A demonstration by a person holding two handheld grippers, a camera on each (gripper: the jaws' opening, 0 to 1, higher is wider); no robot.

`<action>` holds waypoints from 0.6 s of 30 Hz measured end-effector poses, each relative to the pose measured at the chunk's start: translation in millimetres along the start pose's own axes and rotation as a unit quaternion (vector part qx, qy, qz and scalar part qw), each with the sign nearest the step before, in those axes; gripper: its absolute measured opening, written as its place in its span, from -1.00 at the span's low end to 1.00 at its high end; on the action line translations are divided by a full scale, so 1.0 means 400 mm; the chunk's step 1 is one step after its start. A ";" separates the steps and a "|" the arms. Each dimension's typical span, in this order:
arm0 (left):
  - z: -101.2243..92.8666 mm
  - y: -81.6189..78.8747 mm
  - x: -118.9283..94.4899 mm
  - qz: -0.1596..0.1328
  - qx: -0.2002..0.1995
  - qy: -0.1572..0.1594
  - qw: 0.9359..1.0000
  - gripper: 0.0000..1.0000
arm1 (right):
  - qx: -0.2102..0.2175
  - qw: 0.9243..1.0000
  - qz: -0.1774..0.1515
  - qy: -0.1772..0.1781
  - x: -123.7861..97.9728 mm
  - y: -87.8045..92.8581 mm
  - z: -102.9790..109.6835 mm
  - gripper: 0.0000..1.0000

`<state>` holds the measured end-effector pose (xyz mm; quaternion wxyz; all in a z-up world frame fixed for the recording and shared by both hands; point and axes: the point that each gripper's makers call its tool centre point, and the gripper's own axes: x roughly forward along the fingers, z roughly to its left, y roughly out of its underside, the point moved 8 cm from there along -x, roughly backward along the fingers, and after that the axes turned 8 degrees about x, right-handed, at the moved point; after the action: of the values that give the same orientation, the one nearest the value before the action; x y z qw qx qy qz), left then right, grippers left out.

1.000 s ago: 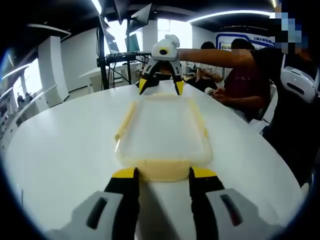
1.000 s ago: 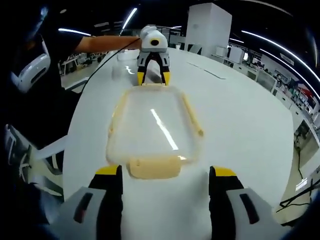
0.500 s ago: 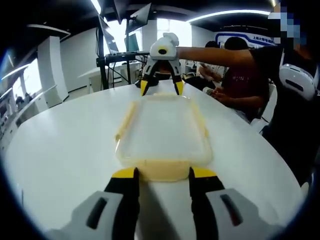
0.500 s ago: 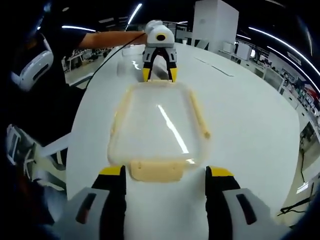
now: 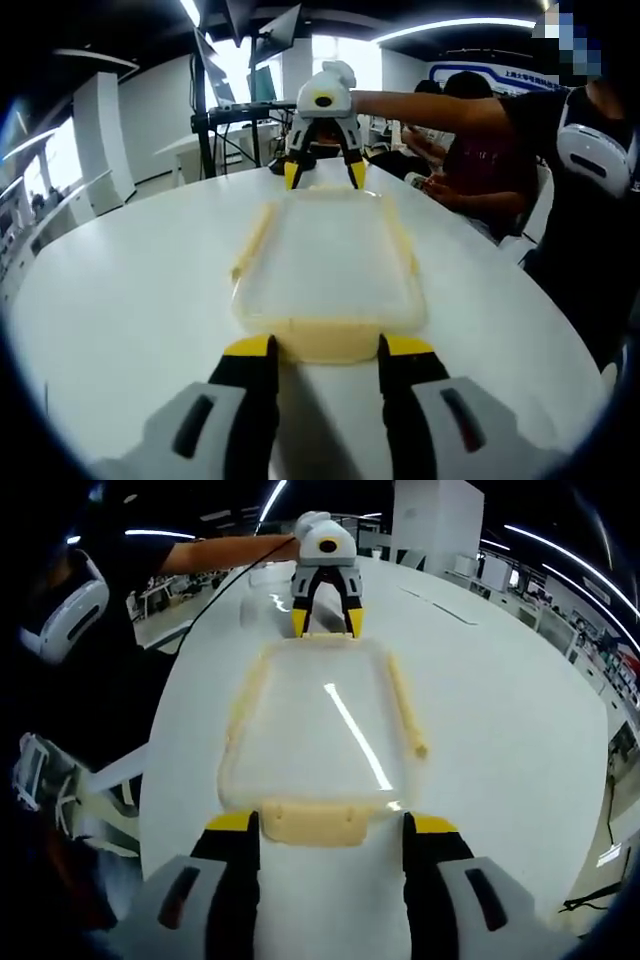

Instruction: Snap each plastic latch of the storage box into its locked position after aligning the lid with the box until every specified latch is closed and the lid sits flush.

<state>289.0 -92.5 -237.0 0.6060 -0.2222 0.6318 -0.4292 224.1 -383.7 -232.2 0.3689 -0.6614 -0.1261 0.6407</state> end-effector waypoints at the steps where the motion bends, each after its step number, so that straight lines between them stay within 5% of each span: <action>1: 0.005 0.002 -0.002 0.000 0.000 0.000 1.000 -0.23 | 0.000 1.000 0.000 0.000 0.000 0.000 0.003 0.12; 18: 0.030 0.010 -0.018 0.013 -0.002 -0.005 1.000 -0.24 | 0.003 1.000 0.021 0.006 0.010 -0.016 0.066 -0.14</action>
<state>302.8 -87.9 -234.9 0.6140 -0.2173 0.6328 -0.4187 201.6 -368.1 -228.6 0.3583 -0.6664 -0.1079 0.6449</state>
